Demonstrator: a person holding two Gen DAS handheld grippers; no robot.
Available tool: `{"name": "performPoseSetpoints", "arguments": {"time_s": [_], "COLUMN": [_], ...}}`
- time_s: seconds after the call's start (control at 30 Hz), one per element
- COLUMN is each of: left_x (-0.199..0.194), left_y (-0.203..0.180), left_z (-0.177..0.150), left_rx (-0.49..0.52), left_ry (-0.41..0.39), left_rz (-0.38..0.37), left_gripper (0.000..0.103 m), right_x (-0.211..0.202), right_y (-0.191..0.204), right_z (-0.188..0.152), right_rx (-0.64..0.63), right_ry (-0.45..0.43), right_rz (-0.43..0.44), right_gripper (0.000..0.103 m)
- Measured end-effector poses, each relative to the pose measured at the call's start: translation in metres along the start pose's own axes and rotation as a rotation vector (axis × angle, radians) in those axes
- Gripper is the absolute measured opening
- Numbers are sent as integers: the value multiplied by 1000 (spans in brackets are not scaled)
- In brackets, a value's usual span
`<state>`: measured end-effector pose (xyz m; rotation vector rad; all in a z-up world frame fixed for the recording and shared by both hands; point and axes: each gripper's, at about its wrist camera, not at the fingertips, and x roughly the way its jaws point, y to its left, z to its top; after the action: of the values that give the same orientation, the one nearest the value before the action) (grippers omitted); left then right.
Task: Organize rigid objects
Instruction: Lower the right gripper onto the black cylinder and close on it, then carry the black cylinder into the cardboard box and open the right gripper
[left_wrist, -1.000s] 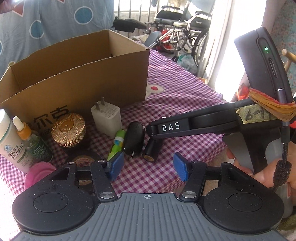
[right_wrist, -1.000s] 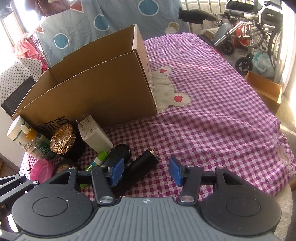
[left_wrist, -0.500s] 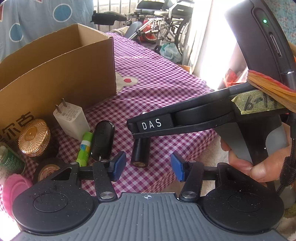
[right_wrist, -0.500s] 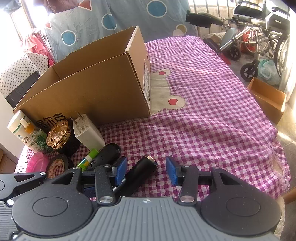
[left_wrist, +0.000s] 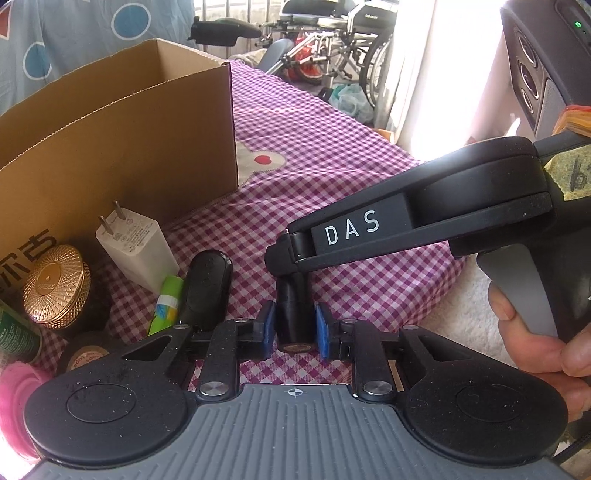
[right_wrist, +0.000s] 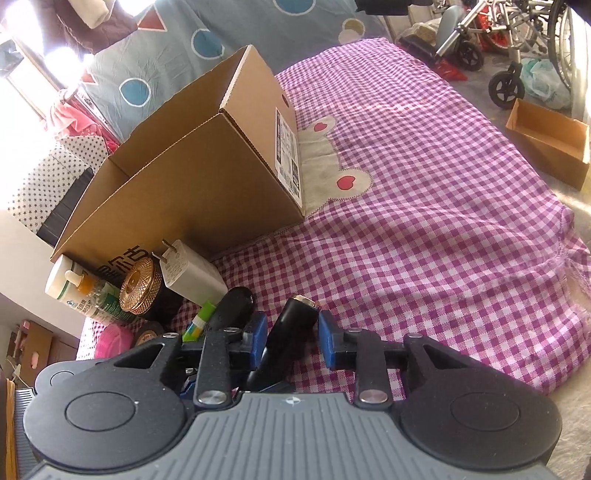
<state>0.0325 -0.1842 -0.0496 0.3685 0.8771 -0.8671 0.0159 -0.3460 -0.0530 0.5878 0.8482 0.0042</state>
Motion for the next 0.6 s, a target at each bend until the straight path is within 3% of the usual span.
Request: {"name": "performPoseSetpoints", "arguments": {"time_s": [0.13,0.3,0.4,0.6], "left_x": [4,7,6,-30], "left_y": [-2,0,-1,-5], "left_z": [2,4,4,4], "left_rx": [41,24,19,5], "left_ry": [-12,-29,-40,-125], "left_rz": [6,10,25,29], "left_gripper": [27,25,25,25], "right_x": [3,7,7,-24], "right_y": [3,12,8,22], "right_z": [2,2,3,2], "right_rx": [-18,-77,-56,-66], "right_ry": [16,3,3,-64], "right_rz": [-18,-46,-19,-6], "right_gripper": [32,32,31,30]}}
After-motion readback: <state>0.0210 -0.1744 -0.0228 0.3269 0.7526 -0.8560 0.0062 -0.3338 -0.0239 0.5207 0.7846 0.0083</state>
